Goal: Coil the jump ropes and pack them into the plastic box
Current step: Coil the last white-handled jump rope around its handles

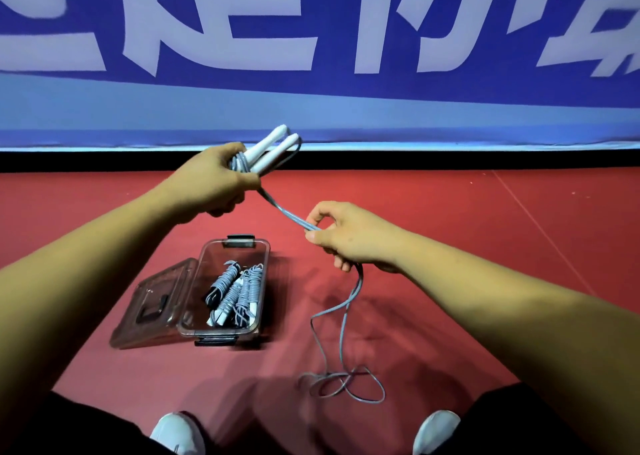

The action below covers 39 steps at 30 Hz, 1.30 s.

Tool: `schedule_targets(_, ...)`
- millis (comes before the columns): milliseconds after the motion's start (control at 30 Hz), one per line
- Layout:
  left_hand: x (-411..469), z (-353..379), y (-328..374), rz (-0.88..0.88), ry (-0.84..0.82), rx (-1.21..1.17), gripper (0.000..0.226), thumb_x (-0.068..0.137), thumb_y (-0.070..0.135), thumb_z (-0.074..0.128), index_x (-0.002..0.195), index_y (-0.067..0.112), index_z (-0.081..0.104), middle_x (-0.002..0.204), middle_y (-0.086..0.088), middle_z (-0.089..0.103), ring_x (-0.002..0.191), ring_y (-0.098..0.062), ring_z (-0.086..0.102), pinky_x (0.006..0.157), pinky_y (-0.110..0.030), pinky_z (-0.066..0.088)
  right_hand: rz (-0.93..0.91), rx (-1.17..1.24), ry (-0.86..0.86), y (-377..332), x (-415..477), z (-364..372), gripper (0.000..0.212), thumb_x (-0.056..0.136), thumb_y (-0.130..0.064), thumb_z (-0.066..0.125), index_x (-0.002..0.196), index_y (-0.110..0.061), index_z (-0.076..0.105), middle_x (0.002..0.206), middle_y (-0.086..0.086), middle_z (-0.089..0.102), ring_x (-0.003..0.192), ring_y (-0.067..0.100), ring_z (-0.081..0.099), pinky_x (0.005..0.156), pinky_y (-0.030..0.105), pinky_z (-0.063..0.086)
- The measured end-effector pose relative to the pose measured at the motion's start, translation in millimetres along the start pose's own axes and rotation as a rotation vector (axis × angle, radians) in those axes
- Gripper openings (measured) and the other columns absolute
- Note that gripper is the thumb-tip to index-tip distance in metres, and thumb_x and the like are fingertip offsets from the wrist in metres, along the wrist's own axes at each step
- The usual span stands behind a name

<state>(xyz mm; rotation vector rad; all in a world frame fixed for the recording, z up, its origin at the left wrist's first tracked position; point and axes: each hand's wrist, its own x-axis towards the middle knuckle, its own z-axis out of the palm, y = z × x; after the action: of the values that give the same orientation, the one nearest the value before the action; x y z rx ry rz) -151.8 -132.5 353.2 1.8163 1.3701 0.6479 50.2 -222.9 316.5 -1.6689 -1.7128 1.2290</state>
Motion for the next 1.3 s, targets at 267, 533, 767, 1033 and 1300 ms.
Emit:
schedule_targets(267,8,5,-31,0.093,-0.032,0.832,0.028,0.074,0.020,0.072,0.077,0.022,0.043,0.078,-0.006,0.062,0.070,-0.030,0.054,0.059,-0.034,0.045,-0.338,-0.321,0.117,-29,-16,-12,0.017,0.092,-0.019,0.062,0.091,-0.006,0.073,0.070,0.007,0.063,0.055,0.008,0.040,0.052,0.020,0.031)
schedule_targets(533,-12,54,-12,0.217,-0.394,0.885,0.047,0.074,0.065,0.071,0.075,0.021,0.055,0.061,0.008,0.054,0.058,-0.010,0.052,0.057,-0.029,0.038,-0.380,-0.347,0.421,-27,0,-46,0.015,0.089,-0.021,0.064,0.086,-0.010,0.074,0.079,-0.002,0.066,0.072,0.009,0.053,0.060,0.016,0.035)
schedule_targets(767,-34,56,12,0.380,-0.551,0.729,0.026,0.081,0.029,0.072,0.072,0.025,0.048,0.061,0.007,0.053,0.050,-0.005,0.046,0.049,-0.014,0.033,-0.315,-0.178,0.405,-6,14,-67,0.020,0.076,-0.026,0.081,0.078,-0.012,0.067,0.065,0.004,0.063,0.056,0.010,0.048,0.058,0.025,0.040)
schedule_targets(1033,-42,44,28,0.316,-0.350,-0.035,0.067,0.086,0.025,0.074,0.140,0.039,0.037,0.072,-0.007,0.055,0.051,-0.013,0.044,0.046,-0.026,0.039,-0.080,0.283,0.143,31,16,-49,0.014,0.091,-0.005,0.060,0.080,-0.012,0.064,0.060,0.007,0.052,0.049,0.015,0.042,0.049,0.023,0.033)
schedule_targets(1300,-10,21,11,0.133,-0.052,-0.046,0.025,0.088,0.014,0.072,0.094,0.014,0.048,0.060,-0.010,0.051,0.046,-0.019,0.042,0.041,-0.026,0.035,0.078,0.351,-0.002,26,20,-15,0.012,0.098,-0.018,0.056,0.092,-0.010,0.062,0.061,0.002,0.047,0.047,0.013,0.044,0.050,0.023,0.042)
